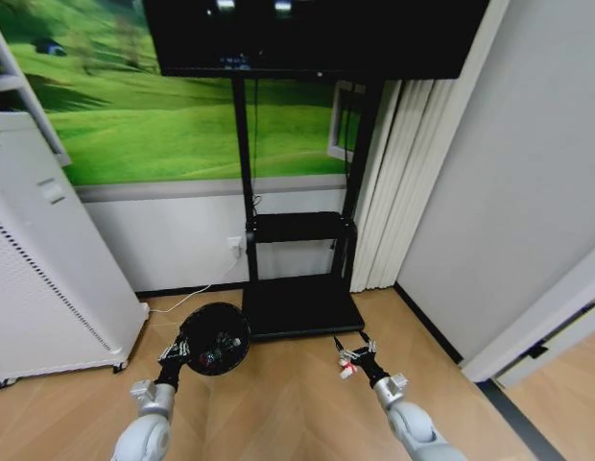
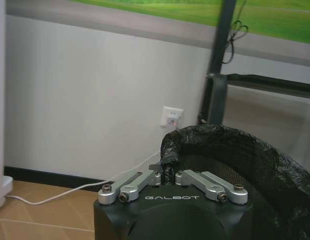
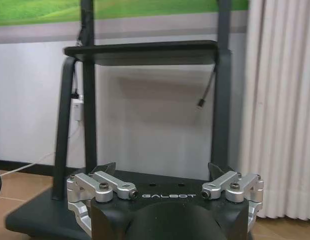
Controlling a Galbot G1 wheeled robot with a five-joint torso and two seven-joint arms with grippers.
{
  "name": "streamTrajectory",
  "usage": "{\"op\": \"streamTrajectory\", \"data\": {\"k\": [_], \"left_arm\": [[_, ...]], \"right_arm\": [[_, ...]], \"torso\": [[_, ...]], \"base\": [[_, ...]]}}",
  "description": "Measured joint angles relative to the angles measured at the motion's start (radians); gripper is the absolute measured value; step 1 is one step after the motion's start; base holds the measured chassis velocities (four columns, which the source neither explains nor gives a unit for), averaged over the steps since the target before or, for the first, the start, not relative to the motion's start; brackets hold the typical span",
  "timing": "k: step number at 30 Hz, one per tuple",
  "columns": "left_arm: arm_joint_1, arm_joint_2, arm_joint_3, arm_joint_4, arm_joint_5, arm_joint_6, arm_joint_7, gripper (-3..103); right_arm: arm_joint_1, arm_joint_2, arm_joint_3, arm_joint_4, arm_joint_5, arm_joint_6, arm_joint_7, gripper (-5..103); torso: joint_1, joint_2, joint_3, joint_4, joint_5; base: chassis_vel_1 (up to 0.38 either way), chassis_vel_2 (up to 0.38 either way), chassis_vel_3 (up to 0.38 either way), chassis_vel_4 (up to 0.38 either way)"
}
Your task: Pick up the trash bin and place the garbage on the floor into it.
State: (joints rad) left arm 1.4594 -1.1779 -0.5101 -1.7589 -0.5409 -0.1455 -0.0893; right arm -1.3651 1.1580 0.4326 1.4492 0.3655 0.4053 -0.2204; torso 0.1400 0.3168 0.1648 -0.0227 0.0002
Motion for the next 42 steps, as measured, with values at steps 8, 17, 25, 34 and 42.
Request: {"op": "streamTrajectory", "data": {"k": [8, 17, 25, 34, 42], "left_arm": [[0.004, -0.005, 0.001, -0.001, 0.004, -0.002, 0.002, 7], [0.020, -0.010, -0.009, -0.003, 0.012, -0.010, 0.004, 7], [0.030, -0.011, -0.020, -0.002, 0.017, -0.019, 0.013, 7], [0.053, -0.014, -0.034, 0.036, 0.023, -0.037, 0.025, 7], [0.055, -0.008, -0.056, 0.040, 0.012, -0.040, 0.027, 7]], "right_arm": [[0.005, -0.002, 0.002, -0.028, -0.020, 0.039, -0.005, 100], [-0.004, -0.006, 0.013, -0.052, -0.063, 0.046, -0.022, 100], [-0.001, -0.005, 0.021, -0.092, -0.093, 0.005, -0.017, 100], [0.069, -0.026, -0.012, -0.286, -0.140, -0.045, -0.017, 100], [0.126, -0.020, -0.055, -0.416, -0.176, -0.096, 0.043, 100]], "torso": [[0.000, 0.000, 0.000, 0.0003, 0.0000], [0.000, 0.000, 0.000, 0.0004, -0.0001], [0.000, 0.000, 0.000, 0.0000, -0.0001], [0.000, 0.000, 0.000, 0.0003, -0.0001], [0.000, 0.000, 0.000, 0.0002, -0.0003]], "base": [[-0.150, -0.008, 0.169, -0.046], [0.009, 0.101, 0.000, -0.086], [0.004, -0.024, -0.001, 0.022], [-0.004, 0.043, 0.005, -0.043], [0.001, 0.004, 0.001, -0.006]]}}
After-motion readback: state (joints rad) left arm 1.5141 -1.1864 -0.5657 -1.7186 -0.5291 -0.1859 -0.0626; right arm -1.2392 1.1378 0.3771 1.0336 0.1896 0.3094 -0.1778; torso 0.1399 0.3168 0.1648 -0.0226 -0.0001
